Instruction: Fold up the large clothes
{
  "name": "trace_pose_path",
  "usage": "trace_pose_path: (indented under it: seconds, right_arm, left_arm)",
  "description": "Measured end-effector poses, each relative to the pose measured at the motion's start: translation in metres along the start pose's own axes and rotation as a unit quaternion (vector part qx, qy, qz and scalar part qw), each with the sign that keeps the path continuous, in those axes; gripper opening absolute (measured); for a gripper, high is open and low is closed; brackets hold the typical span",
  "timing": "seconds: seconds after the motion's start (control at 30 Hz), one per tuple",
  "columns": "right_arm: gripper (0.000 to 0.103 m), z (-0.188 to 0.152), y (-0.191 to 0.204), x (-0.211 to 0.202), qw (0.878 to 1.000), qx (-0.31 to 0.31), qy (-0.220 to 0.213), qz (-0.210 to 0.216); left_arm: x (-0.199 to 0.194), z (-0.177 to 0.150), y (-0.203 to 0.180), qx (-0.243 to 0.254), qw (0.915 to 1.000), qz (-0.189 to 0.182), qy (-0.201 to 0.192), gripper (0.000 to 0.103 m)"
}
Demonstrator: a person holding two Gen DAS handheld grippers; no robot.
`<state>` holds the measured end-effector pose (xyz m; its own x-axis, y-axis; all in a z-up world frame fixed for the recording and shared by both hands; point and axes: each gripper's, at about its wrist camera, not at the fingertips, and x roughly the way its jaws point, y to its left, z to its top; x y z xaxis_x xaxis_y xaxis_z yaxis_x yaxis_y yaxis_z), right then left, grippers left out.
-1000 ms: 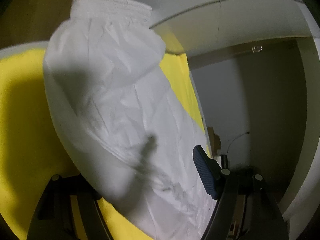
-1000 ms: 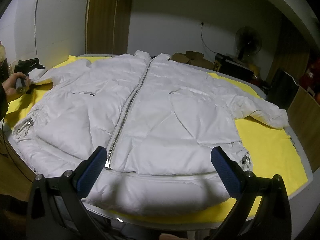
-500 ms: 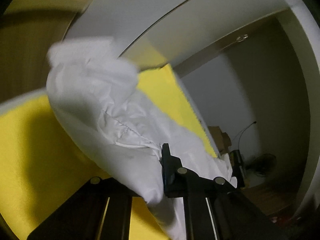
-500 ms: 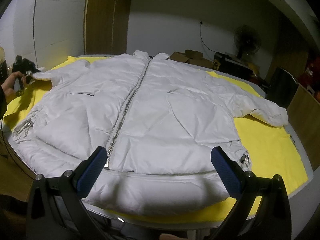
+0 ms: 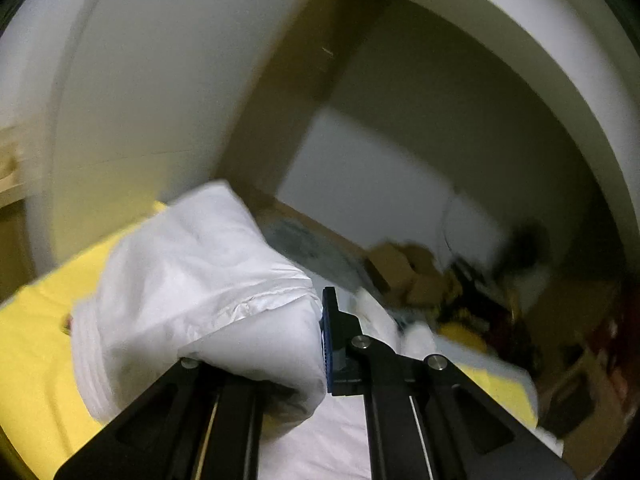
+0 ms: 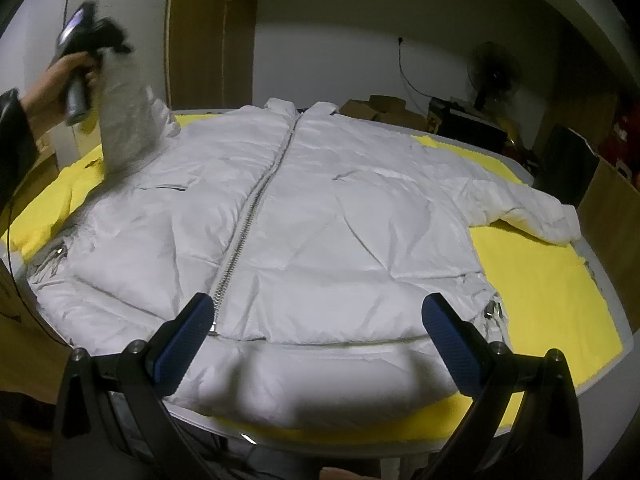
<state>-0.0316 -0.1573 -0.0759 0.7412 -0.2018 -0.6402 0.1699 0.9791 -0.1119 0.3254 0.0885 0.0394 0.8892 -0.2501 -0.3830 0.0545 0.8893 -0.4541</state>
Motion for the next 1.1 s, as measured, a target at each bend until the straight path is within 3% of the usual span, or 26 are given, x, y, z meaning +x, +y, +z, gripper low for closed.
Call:
trace_pose_path:
  seconds: [0.1,0.2,0.33,0.43,0.53,0.6,0.67,0.7,0.8,0.87,1.0,1.1]
  right_arm:
    - [0.103,-0.003,-0.007,-0.002,1.000,0.010,0.000,-0.003]
    - [0.103,-0.007,-0.019,-0.002,1.000,0.024,0.002,-0.010]
    - [0.103,-0.012,-0.036,0.001,0.999,0.047,0.011,-0.019]
    - [0.103,-0.015,-0.046,0.001,0.998,0.059,0.014,-0.022]
    - [0.103,-0.015,-0.054,0.005,0.997,0.074,0.016,-0.019]
    - [0.103,-0.014,-0.057,0.009,0.996,0.083,0.019,0.001]
    - [0.103,-0.005,-0.061,0.017,0.995,0.088,0.027,0.039]
    - [0.103,0.006,-0.063,0.020,0.994,0.089,0.025,0.059]
    - [0.103,0.044,-0.064,0.017,0.994,0.082,-0.031,0.072]
    - [0.103,0.088,-0.048,0.020,0.995,0.027,-0.071,0.060]
    - [0.103,0.154,0.000,0.050,0.992,-0.045,-0.073,0.094]
    - [0.103,0.186,0.059,0.083,0.984,-0.126,-0.070,0.101]
  left_arm:
    - [0.032,-0.049,-0.050,0.043,0.9960,-0.023,0.075,0.005]
    - [0.060,-0.106,-0.076,0.087,0.9846,-0.031,0.149,0.005]
    - [0.094,-0.171,-0.074,0.126,0.9696,-0.018,0.209,0.007]
    - [0.104,-0.191,-0.064,0.108,0.9634,-0.013,0.245,0.011]
    - [0.101,-0.195,-0.055,0.096,0.9629,-0.038,0.249,0.014]
    - [0.096,-0.192,-0.050,0.088,0.9620,-0.069,0.249,0.035]
    - [0.085,-0.190,-0.042,0.085,0.9592,-0.118,0.242,0.095]
    - [0.073,-0.190,-0.046,0.092,0.9565,-0.136,0.242,0.102]
    - [0.027,-0.191,-0.048,0.098,0.9607,-0.140,0.219,0.103]
    - [-0.006,-0.182,-0.035,0.082,0.9660,-0.140,0.201,0.103]
    - [-0.083,-0.150,0.017,0.062,0.9894,-0.027,0.129,0.103]
    - [-0.141,-0.124,0.084,-0.011,0.9967,0.050,0.063,0.103]
